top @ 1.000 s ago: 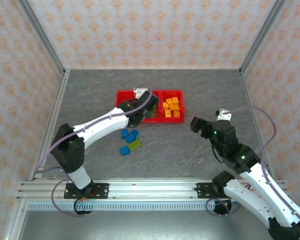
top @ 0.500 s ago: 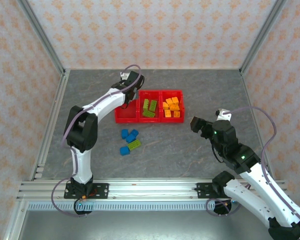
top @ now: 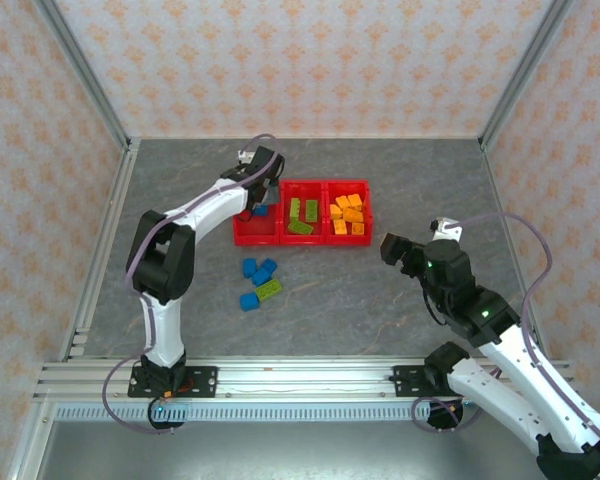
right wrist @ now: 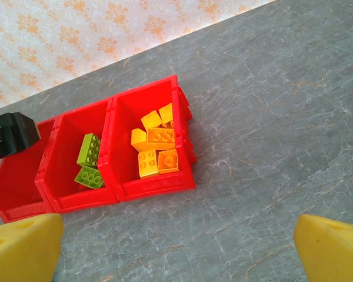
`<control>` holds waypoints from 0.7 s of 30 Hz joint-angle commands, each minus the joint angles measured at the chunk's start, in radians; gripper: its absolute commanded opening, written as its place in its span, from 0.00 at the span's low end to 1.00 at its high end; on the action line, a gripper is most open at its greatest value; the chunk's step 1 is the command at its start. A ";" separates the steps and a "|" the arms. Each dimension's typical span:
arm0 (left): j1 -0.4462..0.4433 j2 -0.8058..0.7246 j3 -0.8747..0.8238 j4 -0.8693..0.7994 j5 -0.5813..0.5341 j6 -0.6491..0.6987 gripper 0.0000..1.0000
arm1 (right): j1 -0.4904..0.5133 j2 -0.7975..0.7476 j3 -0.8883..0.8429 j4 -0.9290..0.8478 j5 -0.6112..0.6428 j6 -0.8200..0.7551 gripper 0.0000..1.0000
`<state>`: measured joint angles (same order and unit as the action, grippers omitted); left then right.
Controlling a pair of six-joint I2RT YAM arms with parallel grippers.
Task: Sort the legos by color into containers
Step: Place the lego in the container, then pick up the lego from the center of the table.
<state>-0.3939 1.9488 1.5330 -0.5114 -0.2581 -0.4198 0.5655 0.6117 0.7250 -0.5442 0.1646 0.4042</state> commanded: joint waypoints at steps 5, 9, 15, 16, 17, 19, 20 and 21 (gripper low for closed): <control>-0.043 -0.290 -0.148 0.011 0.029 0.007 0.88 | -0.002 -0.002 -0.008 -0.002 0.010 -0.001 1.00; -0.082 -0.417 -0.269 -0.009 0.023 -0.030 0.85 | -0.003 0.003 -0.010 0.002 0.012 -0.004 1.00; -0.114 -0.559 -0.507 0.018 0.084 -0.118 0.83 | -0.002 0.019 -0.013 0.009 0.008 -0.005 1.00; -0.116 -0.570 -0.541 0.027 0.092 -0.129 0.83 | -0.002 0.022 -0.013 0.009 0.007 -0.005 1.00; -0.120 -0.583 -0.574 0.032 0.104 -0.141 0.82 | -0.003 0.024 -0.013 0.009 0.007 -0.005 1.00; -0.126 -0.591 -0.627 0.045 0.118 -0.155 0.83 | -0.003 0.025 -0.013 0.009 0.006 -0.005 1.00; -0.129 -0.591 -0.649 0.051 0.125 -0.161 0.83 | -0.002 0.025 -0.013 0.009 0.006 -0.005 1.00; -0.130 -0.588 -0.670 0.059 0.132 -0.160 0.83 | -0.003 0.025 -0.013 0.008 0.006 -0.005 1.00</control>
<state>-0.5121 1.3823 0.9028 -0.4854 -0.1585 -0.5377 0.5655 0.6407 0.7231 -0.5442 0.1642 0.4042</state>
